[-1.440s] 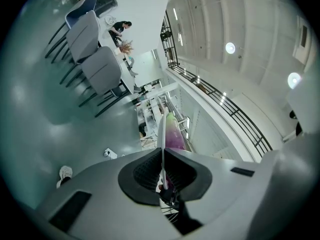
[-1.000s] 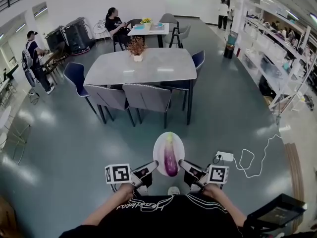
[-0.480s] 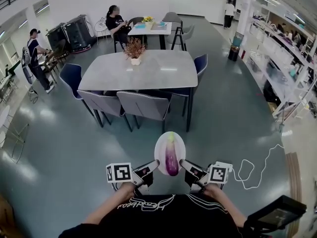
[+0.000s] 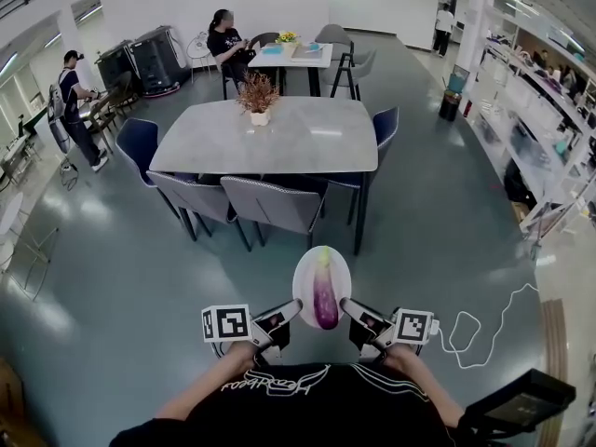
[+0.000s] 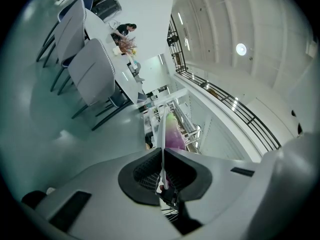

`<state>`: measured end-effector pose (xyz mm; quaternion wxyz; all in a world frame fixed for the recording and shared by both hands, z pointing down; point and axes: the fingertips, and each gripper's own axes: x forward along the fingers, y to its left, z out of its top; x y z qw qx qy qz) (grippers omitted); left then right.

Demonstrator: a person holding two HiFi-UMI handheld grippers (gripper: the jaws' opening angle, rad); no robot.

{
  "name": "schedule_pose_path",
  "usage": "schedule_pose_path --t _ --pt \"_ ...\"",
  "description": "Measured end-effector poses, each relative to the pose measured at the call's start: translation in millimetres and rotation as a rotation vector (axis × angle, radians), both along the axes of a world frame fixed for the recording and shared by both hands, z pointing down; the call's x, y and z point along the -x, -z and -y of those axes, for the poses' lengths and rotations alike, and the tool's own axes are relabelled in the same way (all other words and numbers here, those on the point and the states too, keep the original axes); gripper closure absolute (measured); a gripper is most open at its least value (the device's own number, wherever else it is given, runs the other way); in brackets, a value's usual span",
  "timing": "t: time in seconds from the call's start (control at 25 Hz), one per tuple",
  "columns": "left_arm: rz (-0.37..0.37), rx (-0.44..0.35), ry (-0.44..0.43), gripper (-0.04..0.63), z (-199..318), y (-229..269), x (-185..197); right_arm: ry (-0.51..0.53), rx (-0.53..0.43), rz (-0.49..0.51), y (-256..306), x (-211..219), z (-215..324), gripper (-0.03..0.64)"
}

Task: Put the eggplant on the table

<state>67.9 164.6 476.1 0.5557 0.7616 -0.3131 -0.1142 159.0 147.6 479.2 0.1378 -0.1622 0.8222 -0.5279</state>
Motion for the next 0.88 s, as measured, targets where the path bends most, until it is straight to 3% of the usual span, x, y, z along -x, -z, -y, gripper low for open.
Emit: schedule_pose_path --t 0.48,0.88 --pt "0.01 0.0 0.013 0.575 15 2 -3 0.017 -0.003 0.005 1 -2 17 0.578" --pt "0.001 -0.01 -0.03 0.575 49 -8 -14 -0.022 0.001 -0.01 -9 -14 48 0.577"
